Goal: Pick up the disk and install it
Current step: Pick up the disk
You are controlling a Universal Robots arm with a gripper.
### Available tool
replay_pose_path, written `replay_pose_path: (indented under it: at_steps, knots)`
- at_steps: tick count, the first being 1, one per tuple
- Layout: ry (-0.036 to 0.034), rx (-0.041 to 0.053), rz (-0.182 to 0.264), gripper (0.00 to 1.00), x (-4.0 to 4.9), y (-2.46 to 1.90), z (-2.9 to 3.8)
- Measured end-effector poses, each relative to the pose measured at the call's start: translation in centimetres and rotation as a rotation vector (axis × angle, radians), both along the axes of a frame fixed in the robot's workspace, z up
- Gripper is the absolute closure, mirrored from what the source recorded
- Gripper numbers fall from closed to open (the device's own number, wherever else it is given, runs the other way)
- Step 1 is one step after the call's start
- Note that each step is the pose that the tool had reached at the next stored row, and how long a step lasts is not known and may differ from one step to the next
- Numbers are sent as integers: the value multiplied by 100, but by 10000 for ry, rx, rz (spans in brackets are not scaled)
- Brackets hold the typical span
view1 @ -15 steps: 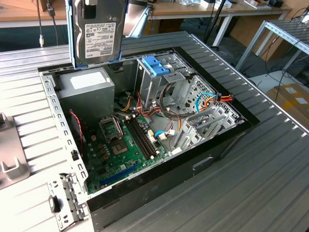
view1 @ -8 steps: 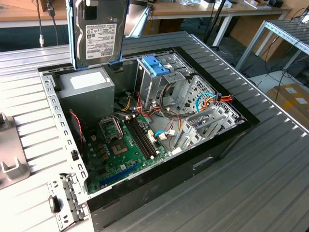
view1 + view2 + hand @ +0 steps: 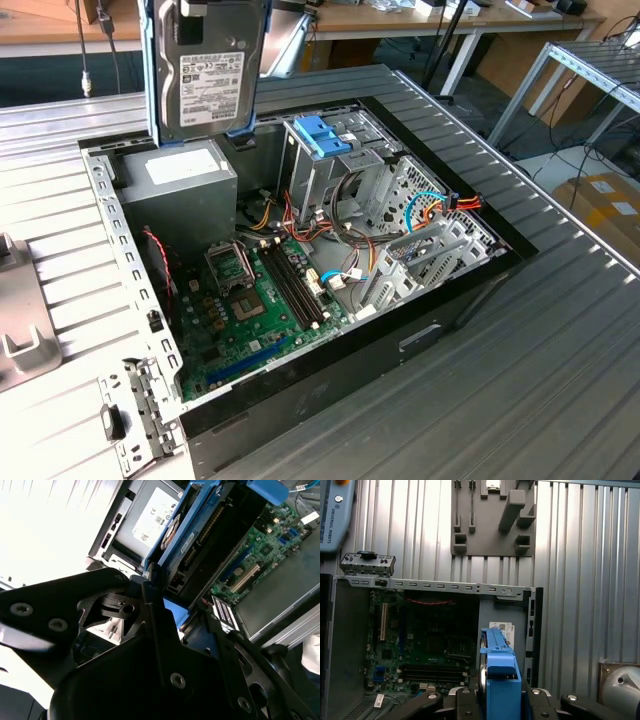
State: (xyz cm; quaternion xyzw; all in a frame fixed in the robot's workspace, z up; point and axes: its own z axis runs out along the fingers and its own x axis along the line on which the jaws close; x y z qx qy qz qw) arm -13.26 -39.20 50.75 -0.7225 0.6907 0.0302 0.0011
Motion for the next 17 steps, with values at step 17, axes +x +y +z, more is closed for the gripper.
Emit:
replay_pose_path:
  at_steps: [17]
  knots:
    - [0,0,0,63,0,-130,0]
